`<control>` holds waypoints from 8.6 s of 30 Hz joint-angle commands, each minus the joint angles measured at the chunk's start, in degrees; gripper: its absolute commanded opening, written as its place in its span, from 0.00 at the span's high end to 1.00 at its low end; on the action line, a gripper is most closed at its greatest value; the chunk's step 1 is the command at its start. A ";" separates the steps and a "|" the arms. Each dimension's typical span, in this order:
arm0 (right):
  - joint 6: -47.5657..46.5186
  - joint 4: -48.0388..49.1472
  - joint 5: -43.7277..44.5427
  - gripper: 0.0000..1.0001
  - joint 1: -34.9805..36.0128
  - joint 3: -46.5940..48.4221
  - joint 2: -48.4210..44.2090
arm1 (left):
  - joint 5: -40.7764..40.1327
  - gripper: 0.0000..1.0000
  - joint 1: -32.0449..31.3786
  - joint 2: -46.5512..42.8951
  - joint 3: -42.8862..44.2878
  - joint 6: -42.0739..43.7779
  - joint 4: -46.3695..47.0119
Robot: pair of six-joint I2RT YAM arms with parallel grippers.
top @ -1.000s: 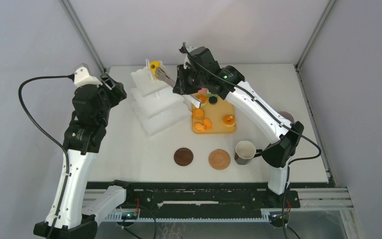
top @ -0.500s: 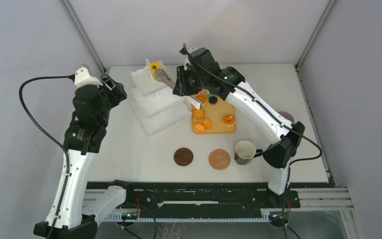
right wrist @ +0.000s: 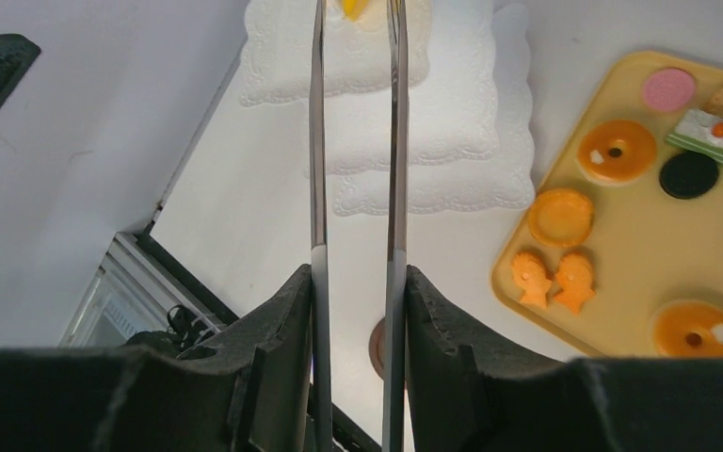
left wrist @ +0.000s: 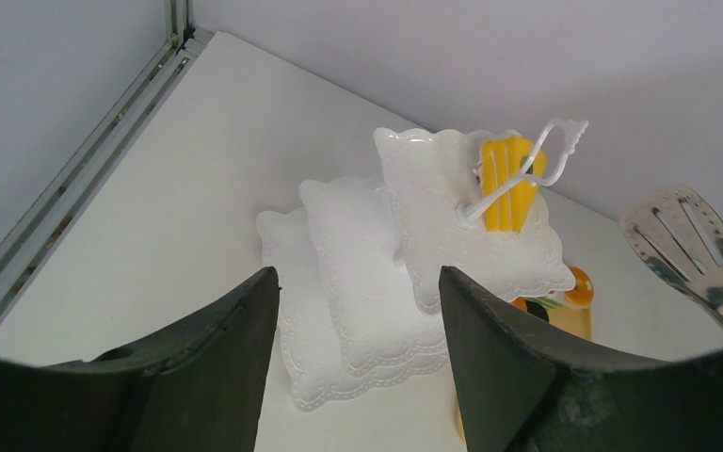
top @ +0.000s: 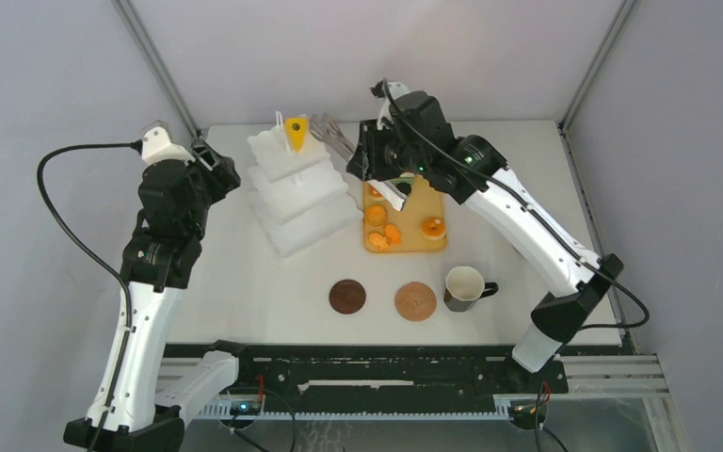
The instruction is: Serve the afternoon tea
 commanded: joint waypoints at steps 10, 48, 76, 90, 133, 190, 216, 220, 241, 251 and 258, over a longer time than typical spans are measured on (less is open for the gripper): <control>5.14 6.27 5.90 0.58 -11.17 -34.66 -21.09 | -0.75 0.31 0.55 -1.31 -3.14 2.11 1.76; -1.61 3.91 8.48 0.47 -3.31 -42.82 -7.39 | -4.51 0.31 0.54 -3.75 -6.82 4.29 -0.67; -1.36 1.76 12.19 0.80 -4.11 -42.27 -10.26 | -4.84 0.31 0.54 -4.70 -7.49 4.66 -0.77; -2.19 -1.48 10.87 0.89 -2.93 -31.97 -18.33 | -6.42 0.31 6.09 -4.17 -3.59 6.63 -3.36; -10.39 1.16 10.33 0.91 13.87 11.94 6.83 | -0.90 0.31 13.00 -0.99 -4.32 -0.33 -6.30; 3.35 8.78 19.45 1.00 7.45 -43.27 -27.51 | 3.57 0.32 13.21 -2.78 -7.06 -1.34 -4.21; -4.84 7.42 11.40 0.53 2.86 -46.85 -10.58 | 4.64 0.32 13.18 -1.50 -7.74 -0.98 -4.01; -5.11 7.85 11.40 0.51 2.77 -46.78 -8.94 | 4.46 0.32 13.21 -1.49 -7.74 -0.84 -3.92; -6.06 8.48 9.65 0.49 2.61 -46.78 -7.34 | 3.78 0.32 13.24 -1.36 -8.24 -0.62 -3.74; -6.13 8.17 10.55 0.79 1.73 -46.82 -9.60 | 3.12 0.32 13.23 -2.00 -8.53 -0.11 -3.83; -5.04 6.58 11.20 0.86 -0.83 -45.52 -16.33 | 3.50 0.32 13.16 -1.96 -8.88 -0.52 -3.83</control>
